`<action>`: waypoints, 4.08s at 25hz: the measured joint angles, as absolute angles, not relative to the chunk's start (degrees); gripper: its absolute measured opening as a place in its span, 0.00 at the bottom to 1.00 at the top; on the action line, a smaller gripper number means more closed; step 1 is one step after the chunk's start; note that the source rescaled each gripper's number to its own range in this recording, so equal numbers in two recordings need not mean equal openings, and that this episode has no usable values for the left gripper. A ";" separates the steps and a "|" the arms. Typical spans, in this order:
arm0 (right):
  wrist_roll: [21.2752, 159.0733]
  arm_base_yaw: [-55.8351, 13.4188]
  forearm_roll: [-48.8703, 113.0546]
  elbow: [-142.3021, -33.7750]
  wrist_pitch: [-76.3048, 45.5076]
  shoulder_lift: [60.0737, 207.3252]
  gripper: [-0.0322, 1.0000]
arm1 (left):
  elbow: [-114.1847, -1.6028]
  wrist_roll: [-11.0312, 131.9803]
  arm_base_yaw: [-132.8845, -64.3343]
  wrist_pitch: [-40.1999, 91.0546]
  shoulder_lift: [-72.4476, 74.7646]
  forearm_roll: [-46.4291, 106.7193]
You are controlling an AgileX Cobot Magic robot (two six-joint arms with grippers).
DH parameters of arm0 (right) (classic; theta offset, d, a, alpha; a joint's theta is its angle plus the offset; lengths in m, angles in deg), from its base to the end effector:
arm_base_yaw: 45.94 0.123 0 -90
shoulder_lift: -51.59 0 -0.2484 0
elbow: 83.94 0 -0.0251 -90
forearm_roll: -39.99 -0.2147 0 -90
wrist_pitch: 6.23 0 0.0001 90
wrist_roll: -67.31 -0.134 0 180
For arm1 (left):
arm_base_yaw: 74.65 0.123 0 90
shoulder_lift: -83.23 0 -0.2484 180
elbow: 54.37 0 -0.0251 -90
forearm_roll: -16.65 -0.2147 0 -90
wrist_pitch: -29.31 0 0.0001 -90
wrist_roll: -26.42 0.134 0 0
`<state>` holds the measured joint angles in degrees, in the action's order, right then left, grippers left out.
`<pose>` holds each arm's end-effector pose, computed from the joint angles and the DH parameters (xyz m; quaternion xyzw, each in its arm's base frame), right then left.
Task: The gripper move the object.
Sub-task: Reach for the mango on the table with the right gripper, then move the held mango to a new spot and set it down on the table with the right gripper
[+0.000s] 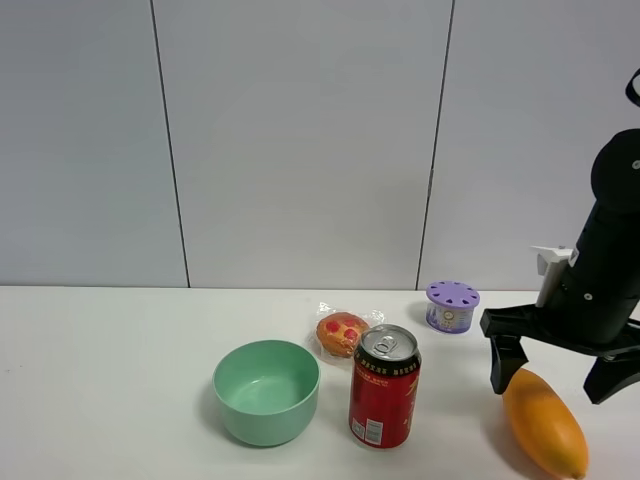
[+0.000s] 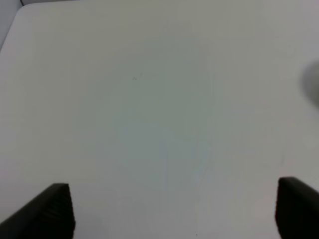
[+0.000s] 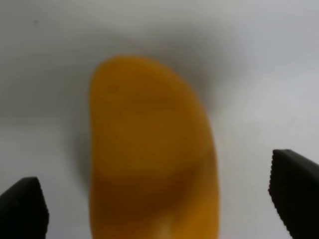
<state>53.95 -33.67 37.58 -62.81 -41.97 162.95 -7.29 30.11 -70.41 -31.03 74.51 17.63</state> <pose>0.2856 0.0655 0.0967 0.0252 0.9943 0.0364 0.0969 0.0382 0.0008 0.2430 -0.0037 0.8487 0.0280 0.5282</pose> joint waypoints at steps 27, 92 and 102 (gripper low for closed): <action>54.04 -32.26 41.34 -62.81 -42.19 166.68 0.03 | -7.29 30.11 -70.41 -31.03 74.51 17.63; 106.96 -6.27 41.29 -134.95 -50.58 206.09 0.03 | -7.29 30.11 -70.41 -31.03 74.51 17.63; 100.79 -6.27 43.73 -134.95 -50.54 206.78 0.07 | -7.29 30.11 -70.41 -31.03 74.51 17.63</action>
<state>100.79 -6.27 43.73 -134.95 -50.54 206.78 -7.29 30.11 -70.41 -31.03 74.51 17.63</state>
